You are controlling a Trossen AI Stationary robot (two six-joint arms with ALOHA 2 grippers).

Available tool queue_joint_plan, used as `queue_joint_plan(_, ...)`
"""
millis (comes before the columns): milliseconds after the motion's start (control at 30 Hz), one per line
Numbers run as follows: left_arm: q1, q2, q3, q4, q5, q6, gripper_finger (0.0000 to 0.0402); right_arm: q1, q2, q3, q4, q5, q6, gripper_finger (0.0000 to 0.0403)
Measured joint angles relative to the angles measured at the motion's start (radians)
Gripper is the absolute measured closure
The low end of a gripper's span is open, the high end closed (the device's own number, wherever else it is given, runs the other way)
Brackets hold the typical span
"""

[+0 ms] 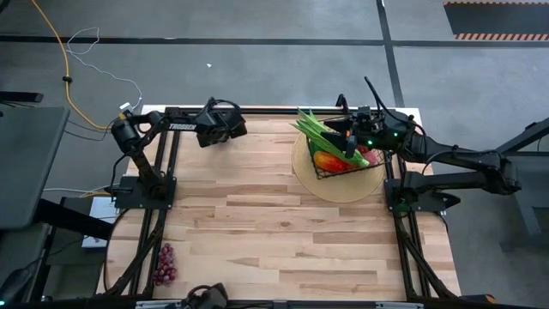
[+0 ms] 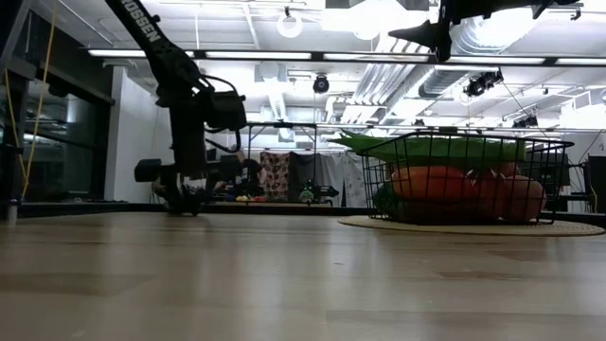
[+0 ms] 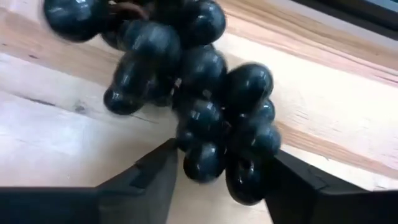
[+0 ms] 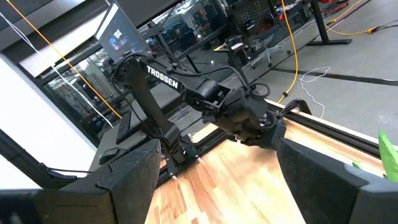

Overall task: Build produce basket
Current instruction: Put the purple grapes into the black wire basket

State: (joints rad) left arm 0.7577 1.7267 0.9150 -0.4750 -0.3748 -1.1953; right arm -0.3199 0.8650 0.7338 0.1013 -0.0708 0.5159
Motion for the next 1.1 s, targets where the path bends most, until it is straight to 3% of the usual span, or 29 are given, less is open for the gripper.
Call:
queue_joint_plan(433,0.008,-0.057,0.000,-0.006,-0.036,0.019,0.0386,0.010,0.000,0.000,0.000,-0.008,0.010,0.0091)
queue_joint_plan(733,-0.006,-0.184,0.000,-0.001,-0.075,0.170,0.0391,0.033,0.000,0.000,-0.003,-0.008,0.002,0.0091)
queue_joint_plan(1100,-0.168,-0.400,0.000,0.079,-0.105,0.425,0.0390,0.035,-0.003,0.000,0.113,-0.008,-0.003,0.0091)
